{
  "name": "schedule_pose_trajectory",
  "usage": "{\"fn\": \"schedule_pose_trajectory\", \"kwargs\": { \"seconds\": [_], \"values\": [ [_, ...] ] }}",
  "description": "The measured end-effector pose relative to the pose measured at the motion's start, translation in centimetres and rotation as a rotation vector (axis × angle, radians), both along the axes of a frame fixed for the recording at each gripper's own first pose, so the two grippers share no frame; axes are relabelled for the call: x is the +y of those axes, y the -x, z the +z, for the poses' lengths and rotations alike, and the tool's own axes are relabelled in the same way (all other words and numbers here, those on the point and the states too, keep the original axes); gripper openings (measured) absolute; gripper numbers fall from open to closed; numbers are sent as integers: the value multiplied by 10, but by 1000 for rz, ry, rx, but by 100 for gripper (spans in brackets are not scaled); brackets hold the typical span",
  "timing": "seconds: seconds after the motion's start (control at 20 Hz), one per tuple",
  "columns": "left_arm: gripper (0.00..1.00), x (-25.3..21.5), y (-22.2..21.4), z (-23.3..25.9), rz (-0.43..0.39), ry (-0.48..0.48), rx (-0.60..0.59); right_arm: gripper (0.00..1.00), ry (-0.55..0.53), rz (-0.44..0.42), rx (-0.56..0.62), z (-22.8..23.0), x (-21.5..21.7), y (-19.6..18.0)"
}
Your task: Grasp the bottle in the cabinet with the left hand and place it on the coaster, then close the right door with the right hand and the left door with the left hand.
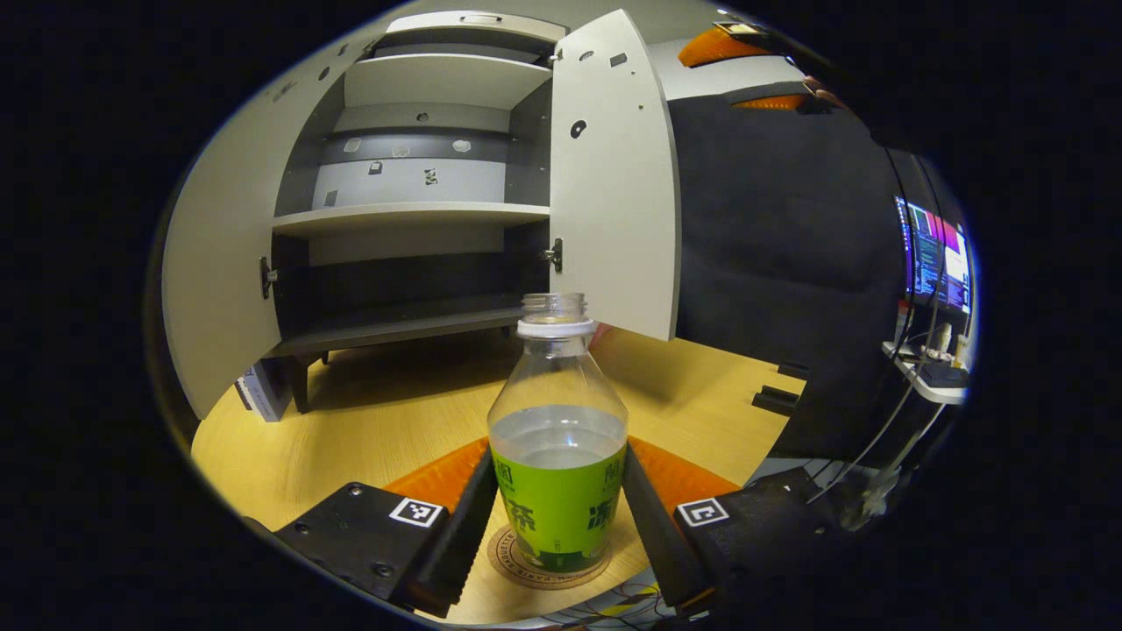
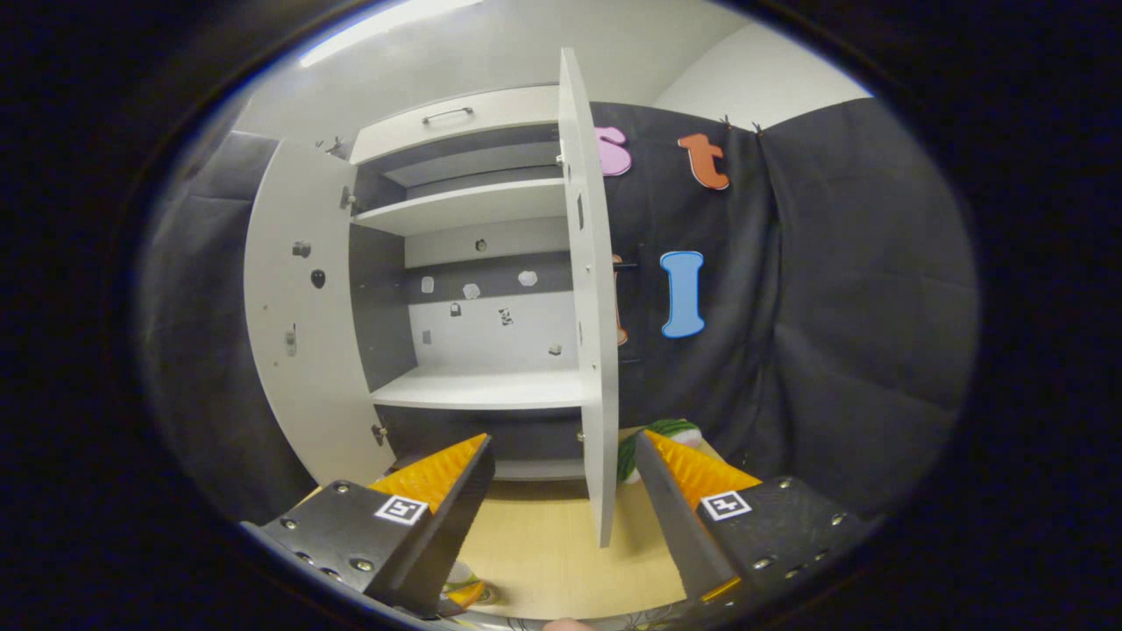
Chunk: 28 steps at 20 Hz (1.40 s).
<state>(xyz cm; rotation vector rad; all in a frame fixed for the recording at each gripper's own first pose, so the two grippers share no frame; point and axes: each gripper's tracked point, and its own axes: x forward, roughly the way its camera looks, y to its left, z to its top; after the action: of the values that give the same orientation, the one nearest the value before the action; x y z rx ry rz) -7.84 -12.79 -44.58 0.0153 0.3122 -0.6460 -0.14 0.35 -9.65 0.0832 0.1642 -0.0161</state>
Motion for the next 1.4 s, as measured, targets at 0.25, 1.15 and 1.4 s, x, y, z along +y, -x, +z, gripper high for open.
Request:
{"fn": "schedule_pose_trajectory", "kwargs": {
  "seconds": [0.25,1.15,1.4],
  "values": [
    [85,7,-1,6,-2,-41,-9,98,-1,4,-1,-1,2,-2],
    [89,7,-4,175,46,-50,-175,97,15,-98,-46,0,-70,39],
    [99,2,1,259,59,-4,-259,97,56,-107,-127,28,-103,30]
  ]
}}
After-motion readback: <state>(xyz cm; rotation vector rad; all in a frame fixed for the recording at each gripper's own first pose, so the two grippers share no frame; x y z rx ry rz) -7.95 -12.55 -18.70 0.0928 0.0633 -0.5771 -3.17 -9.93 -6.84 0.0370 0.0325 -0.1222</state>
